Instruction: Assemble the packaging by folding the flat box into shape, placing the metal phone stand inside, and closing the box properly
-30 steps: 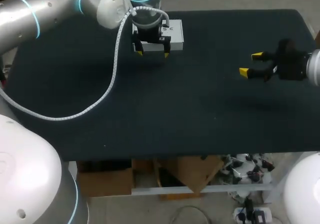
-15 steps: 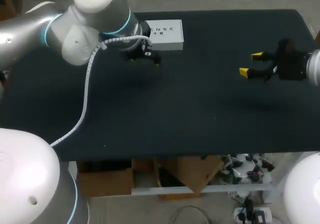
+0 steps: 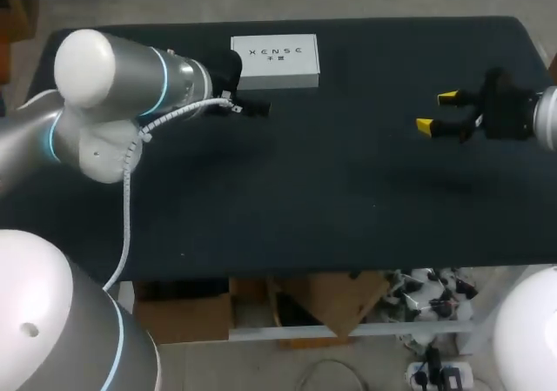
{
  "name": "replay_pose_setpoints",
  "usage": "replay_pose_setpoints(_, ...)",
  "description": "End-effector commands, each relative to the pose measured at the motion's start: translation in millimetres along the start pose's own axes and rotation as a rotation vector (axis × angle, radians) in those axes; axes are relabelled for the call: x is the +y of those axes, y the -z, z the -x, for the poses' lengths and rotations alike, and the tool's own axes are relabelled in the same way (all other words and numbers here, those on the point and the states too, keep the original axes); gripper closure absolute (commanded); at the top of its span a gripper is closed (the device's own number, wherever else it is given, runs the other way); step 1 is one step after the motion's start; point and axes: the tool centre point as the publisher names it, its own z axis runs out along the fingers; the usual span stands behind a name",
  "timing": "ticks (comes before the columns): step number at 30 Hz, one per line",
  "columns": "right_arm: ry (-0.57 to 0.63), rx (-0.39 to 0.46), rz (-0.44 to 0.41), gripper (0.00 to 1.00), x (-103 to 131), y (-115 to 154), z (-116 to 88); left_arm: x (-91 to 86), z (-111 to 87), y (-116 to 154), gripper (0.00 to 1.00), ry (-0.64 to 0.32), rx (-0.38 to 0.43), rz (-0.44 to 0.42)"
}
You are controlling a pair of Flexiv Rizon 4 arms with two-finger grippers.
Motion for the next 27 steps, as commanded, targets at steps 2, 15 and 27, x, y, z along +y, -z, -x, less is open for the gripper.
replay_pose_setpoints(2,0.001,0.001,0.005,0.00,-1.0,0.8,-0.1,-2.4,4.5,1.9,0.00,0.013,0.128,-0.087)
replay_pose_setpoints(15,0.001,0.001,0.005,0.00,-1.0,0.8,-0.1,-11.6,-2.2,19.2,0.00,-0.159,0.225,-0.096)
replay_pose_setpoints(27,0.001,0.001,0.005,0.00,-1.0,0.8,-0.1,1.1,-11.8,33.1,0.00,-0.356,0.230,-0.106)
